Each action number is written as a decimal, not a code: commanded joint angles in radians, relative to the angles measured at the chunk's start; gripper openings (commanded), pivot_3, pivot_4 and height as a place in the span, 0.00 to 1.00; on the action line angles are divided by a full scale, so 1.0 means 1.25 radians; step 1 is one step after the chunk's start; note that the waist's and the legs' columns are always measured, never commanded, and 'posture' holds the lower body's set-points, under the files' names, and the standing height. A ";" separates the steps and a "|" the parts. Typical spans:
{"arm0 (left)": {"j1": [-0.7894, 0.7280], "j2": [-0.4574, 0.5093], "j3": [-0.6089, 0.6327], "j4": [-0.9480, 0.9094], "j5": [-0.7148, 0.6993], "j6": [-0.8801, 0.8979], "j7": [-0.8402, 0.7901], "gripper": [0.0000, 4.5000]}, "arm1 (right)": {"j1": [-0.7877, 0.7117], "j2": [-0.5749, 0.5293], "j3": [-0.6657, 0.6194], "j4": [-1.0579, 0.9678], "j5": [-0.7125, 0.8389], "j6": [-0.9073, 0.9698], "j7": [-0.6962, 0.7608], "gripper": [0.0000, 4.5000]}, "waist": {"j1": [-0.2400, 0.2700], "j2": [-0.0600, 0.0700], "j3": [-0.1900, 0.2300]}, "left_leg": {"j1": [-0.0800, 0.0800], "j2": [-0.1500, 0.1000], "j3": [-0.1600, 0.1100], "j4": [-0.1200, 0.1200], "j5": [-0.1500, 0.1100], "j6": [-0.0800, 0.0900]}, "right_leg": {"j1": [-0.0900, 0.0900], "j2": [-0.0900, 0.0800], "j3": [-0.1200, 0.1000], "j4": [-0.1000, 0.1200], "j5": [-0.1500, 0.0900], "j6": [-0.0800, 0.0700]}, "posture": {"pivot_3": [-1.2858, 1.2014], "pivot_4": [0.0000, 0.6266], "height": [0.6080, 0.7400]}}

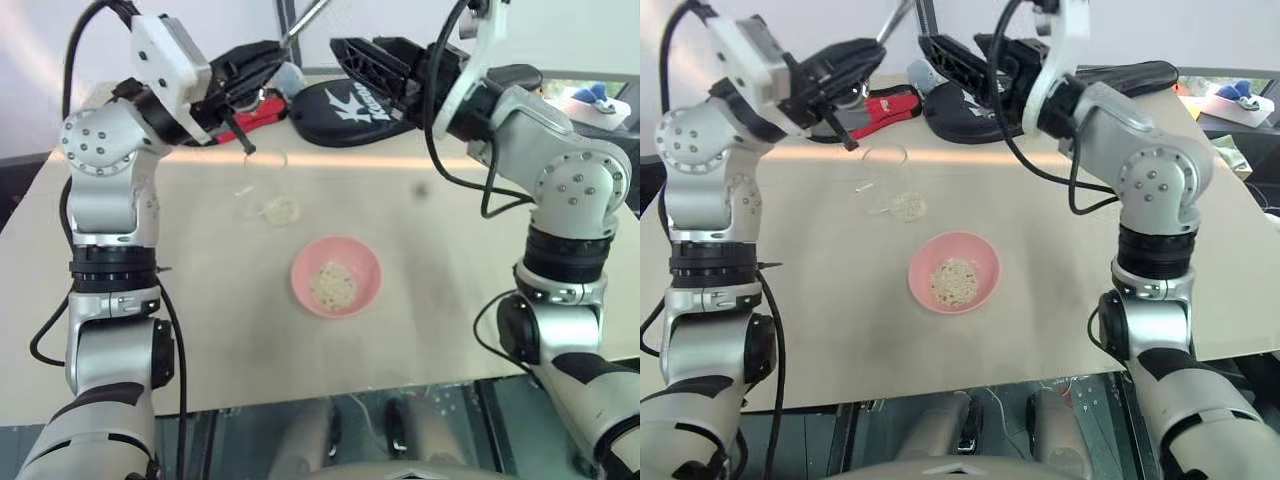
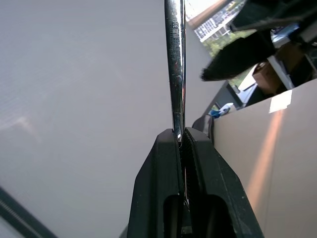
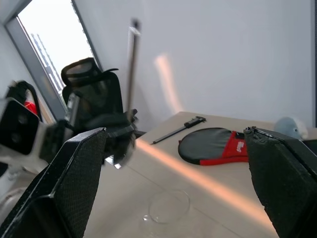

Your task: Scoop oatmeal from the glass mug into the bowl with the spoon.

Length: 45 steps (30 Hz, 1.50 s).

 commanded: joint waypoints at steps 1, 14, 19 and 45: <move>-0.006 0.001 0.000 -0.040 -0.001 -0.022 -0.007 0.01 | -0.034 0.009 -0.021 -0.013 0.017 -0.019 -0.003 1.00 | -0.006 0.000 0.000 | 0.000 0.000 0.000 0.000 0.000 0.000 | 0.000 0.000 0.000 0.000 0.000 0.000 | 0.52 0.24 1.00; 0.004 -0.014 -0.030 -0.053 0.019 -0.063 -0.027 0.00 | -0.020 0.043 -0.036 -0.043 0.122 0.035 -0.043 0.73 | -0.009 0.000 0.000 | 0.000 0.000 0.000 0.000 0.000 -0.001 | -0.001 0.000 0.001 0.001 0.000 0.000 | 0.52 0.24 1.00; 0.004 -0.021 -0.035 -0.055 0.025 -0.067 -0.021 0.00 | -0.012 0.041 -0.043 -0.057 0.142 0.038 -0.071 0.21 | -0.009 0.000 0.000 | 0.000 0.000 0.000 0.000 0.000 -0.001 | -0.001 0.000 0.001 0.001 0.000 0.000 | 0.52 0.24 1.00; 0.419 0.036 0.334 -0.095 -0.179 0.309 0.171 0.88 | 0.084 -0.105 -0.227 -0.006 0.248 0.014 -0.172 0.00 | -0.011 0.002 -0.001 | 0.001 0.001 0.001 -0.001 0.001 -0.001 | -0.001 0.000 0.002 0.000 0.000 0.000 | 0.52 0.24 1.00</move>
